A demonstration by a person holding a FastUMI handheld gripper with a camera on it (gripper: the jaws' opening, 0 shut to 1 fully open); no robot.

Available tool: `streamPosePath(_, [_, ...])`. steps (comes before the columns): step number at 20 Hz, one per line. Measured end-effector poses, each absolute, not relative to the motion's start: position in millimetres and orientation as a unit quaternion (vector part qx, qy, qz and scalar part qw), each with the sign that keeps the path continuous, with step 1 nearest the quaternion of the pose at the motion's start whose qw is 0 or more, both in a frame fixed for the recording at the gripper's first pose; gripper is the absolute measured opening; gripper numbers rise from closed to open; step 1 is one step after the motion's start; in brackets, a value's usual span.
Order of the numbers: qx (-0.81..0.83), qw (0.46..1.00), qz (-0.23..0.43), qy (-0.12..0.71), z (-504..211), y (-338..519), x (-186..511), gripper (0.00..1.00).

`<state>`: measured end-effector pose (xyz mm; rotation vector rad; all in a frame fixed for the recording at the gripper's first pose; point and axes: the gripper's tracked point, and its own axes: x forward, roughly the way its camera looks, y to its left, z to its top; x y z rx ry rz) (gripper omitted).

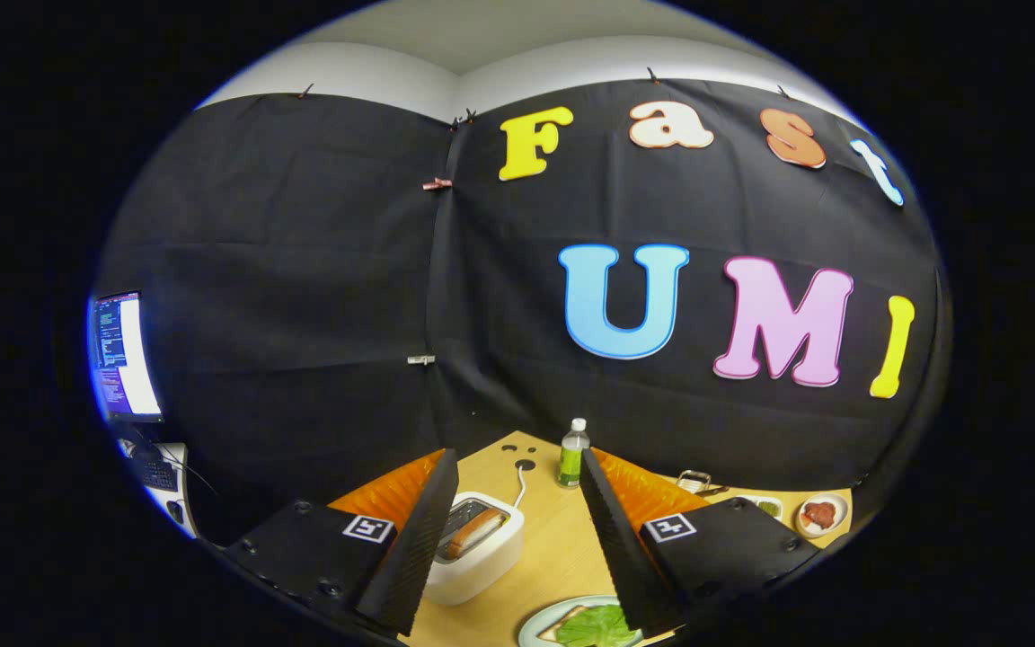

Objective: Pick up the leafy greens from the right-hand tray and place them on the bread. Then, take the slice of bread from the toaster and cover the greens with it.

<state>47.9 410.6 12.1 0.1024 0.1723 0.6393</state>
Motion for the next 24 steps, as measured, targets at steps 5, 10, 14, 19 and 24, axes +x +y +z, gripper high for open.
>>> streamPosePath(5, [0.03, 0.94, 0.305, 0.148, -44.3, 455.1, 68.8, 0.89])
streamPosePath(10, [0.038, 0.926, 0.279, 0.252, -114.1, 491.1, 76.5, 0.95])
streamPosePath(14, [0.038, 0.916, 0.239, 0.319, -158.8, 502.2, 91.6, 0.95])
streamPosePath(19, [0.048, 0.899, 0.228, 0.372, -191.2, 520.8, 88.0, 0.73])
streamPosePath(24, [0.079, 0.888, 0.219, 0.396, -197.8, 534.2, 82.5, 0.17])
